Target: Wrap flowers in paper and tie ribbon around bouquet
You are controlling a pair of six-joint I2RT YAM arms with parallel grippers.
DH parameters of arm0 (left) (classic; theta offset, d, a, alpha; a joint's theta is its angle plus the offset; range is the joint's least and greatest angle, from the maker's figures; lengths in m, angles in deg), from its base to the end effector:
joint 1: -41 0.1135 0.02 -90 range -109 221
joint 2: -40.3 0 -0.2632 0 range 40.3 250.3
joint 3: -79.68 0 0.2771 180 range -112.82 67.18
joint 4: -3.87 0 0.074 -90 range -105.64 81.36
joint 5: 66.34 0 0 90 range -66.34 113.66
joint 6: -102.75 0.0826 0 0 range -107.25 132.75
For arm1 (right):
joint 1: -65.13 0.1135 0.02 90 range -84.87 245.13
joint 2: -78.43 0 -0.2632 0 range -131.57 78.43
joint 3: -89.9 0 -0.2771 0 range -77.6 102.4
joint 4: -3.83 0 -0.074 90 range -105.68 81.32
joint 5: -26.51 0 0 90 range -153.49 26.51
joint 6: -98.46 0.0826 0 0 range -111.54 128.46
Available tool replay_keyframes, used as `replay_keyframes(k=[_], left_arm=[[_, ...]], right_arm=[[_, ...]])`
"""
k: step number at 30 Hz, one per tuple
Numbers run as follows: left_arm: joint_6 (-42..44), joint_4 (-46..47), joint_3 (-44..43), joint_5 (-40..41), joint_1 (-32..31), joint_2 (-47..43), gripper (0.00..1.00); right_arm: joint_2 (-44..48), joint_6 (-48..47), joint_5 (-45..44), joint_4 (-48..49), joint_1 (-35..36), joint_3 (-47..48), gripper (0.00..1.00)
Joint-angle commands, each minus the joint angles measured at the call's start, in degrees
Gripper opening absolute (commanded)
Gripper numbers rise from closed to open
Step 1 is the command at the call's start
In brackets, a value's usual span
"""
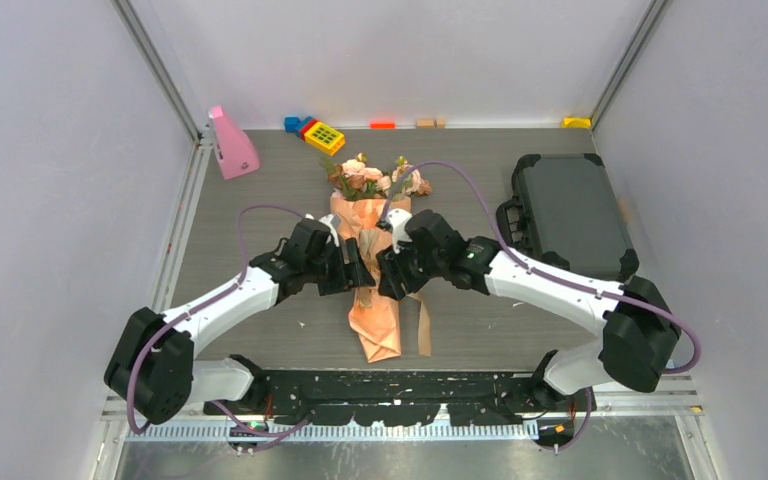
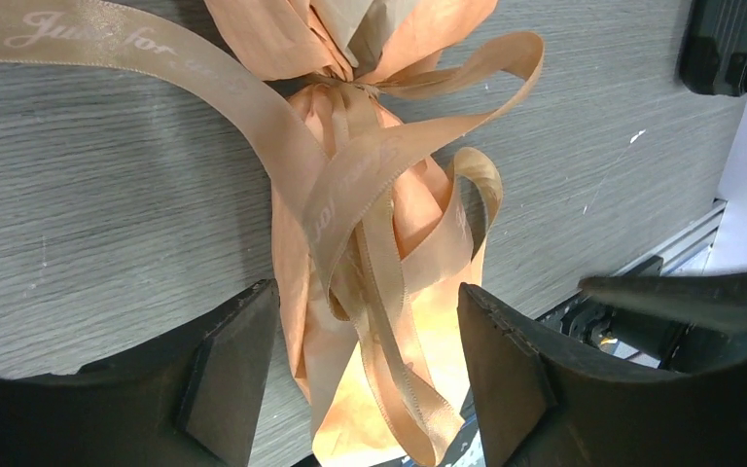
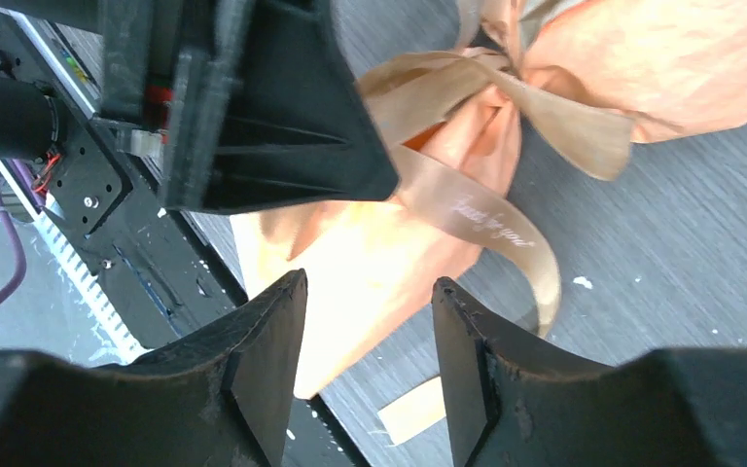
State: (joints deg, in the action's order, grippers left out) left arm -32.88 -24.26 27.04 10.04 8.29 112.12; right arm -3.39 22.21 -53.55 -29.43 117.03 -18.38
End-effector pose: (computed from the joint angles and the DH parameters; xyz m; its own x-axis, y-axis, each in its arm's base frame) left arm 0.2455 -0.1808 0.1591 -0.9039 -0.2451 -0.3504 0.0191 0.7954 -0.6057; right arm 0.2160 0.2986 0.2188 -0.6141 -0.4038 -0.6780 -0.7274 0.6228 0.2879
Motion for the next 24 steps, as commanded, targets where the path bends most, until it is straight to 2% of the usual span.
replay_keyframes(k=[1, 3, 8, 15, 24], left_arm=[[2.5, 1.7, 0.1, -2.1, 0.2, -1.3, 0.68], [3.0, 1.6, 0.6, -3.3, 0.2, -1.7, 0.67], [4.8, 2.3, 2.4, -8.3, 0.3, -2.6, 0.65], [6.0, 1.6, 4.9, -9.9, 0.2, -4.3, 0.64], [6.2, 2.9, 4.7, -10.9, 0.2, -2.6, 0.55]], right_arm=[[2.0, -4.2, 9.5, 6.2, -8.4, -3.9, 0.55], [0.2, -9.2, 19.1, 7.8, -13.0, -5.1, 0.55], [-7.5, -20.7, 24.4, 8.9, -16.0, -2.8, 0.55], [-18.0, -22.4, 30.6, 8.1, -16.8, 3.0, 0.5], [-21.3, -21.9, 37.0, 12.0, -16.8, 1.2, 0.5]])
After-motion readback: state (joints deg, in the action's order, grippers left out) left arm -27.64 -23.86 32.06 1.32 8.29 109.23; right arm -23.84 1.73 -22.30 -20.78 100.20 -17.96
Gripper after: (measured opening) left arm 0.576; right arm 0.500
